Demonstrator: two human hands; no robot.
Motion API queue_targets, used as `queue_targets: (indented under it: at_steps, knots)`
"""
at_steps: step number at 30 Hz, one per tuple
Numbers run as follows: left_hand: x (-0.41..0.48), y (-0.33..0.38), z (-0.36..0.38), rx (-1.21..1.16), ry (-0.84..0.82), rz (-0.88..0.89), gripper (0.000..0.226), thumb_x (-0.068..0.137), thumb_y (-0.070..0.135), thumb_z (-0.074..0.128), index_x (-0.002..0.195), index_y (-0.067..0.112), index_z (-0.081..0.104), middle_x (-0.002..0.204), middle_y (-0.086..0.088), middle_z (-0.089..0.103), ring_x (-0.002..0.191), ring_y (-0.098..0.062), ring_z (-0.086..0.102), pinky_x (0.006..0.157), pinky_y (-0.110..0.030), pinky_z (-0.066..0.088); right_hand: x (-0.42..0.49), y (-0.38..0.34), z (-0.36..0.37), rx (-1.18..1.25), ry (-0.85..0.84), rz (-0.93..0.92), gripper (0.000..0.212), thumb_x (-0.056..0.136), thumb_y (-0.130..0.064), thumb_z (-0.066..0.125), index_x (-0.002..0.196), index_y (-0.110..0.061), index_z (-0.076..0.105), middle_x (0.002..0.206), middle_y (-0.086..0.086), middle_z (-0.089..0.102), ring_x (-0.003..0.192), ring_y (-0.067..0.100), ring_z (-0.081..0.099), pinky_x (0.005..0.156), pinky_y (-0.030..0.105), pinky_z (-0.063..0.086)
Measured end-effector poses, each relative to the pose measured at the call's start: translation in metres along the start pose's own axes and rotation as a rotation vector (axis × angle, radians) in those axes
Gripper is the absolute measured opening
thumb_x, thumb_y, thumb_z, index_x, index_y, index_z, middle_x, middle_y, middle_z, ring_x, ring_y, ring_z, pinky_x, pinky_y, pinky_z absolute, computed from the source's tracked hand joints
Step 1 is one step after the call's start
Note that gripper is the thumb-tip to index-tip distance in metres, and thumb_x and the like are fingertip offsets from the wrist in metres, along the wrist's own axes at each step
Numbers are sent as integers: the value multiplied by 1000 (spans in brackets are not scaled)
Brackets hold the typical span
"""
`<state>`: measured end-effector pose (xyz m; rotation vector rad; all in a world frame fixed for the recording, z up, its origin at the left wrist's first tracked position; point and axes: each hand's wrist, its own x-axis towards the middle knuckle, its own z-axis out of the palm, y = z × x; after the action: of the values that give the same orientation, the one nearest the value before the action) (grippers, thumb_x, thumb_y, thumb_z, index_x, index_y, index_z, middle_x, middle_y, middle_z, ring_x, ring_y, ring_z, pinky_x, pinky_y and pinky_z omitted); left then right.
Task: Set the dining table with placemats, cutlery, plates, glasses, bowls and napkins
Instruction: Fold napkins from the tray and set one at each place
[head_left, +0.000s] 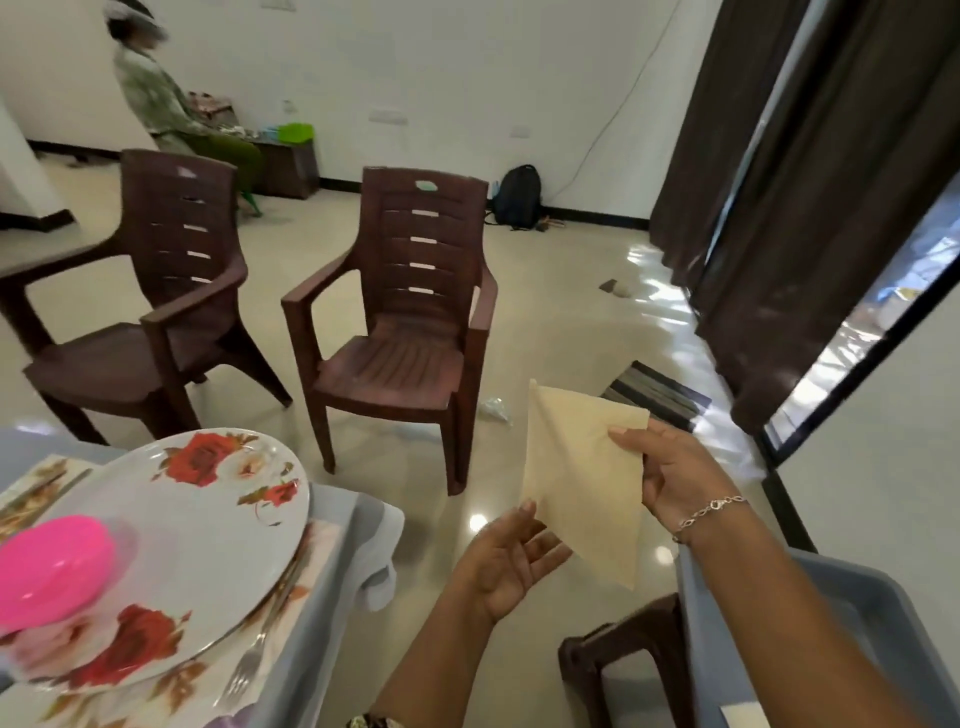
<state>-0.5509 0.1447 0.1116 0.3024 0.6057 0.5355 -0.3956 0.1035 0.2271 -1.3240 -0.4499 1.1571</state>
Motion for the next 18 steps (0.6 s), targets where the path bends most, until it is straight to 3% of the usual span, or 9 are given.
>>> queue_targets:
  at_steps: [3, 6, 9, 14, 18]
  knots:
    - [4, 30, -2, 96, 166, 138, 8, 85, 0, 57, 91, 3, 58, 74, -9, 68, 61, -16, 67, 52, -26, 57, 18, -8, 5, -92, 66, -60, 10, 84, 2, 59, 86, -6, 64, 69, 3, 70, 60, 15, 66, 48, 21, 53]
    - [10, 64, -5, 248, 242, 273, 10, 89, -4, 52, 91, 3, 59, 64, -3, 69, 56, -13, 66, 52, -23, 57, 44, -13, 7, -197, 123, -121, 11, 84, 3, 59, 80, -7, 60, 77, 7, 65, 67, 18, 63, 52, 23, 54]
    - [27, 94, -5, 323, 275, 369, 10, 92, 1, 51, 95, 5, 60, 70, -7, 68, 59, -16, 64, 53, -24, 57, 81, -17, 7, -252, 110, -138, 11, 82, 6, 59, 82, -5, 58, 81, 9, 63, 71, 22, 62, 54, 24, 55]
    - [79, 139, 10, 381, 302, 520, 7, 93, 4, 50, 92, 5, 56, 77, -13, 63, 66, -22, 60, 54, -25, 57, 161, -40, 9, -304, 42, -194, 18, 82, 9, 59, 76, -9, 58, 72, 5, 61, 68, 20, 61, 58, 26, 55]
    - [128, 182, 34, 477, 290, 652, 7, 90, 0, 52, 88, 6, 56, 67, -9, 67, 57, -17, 64, 54, -27, 57, 230, -71, 7, -310, -15, -244, 22, 81, 14, 55, 71, -4, 60, 52, -1, 59, 51, 8, 61, 47, 19, 52]
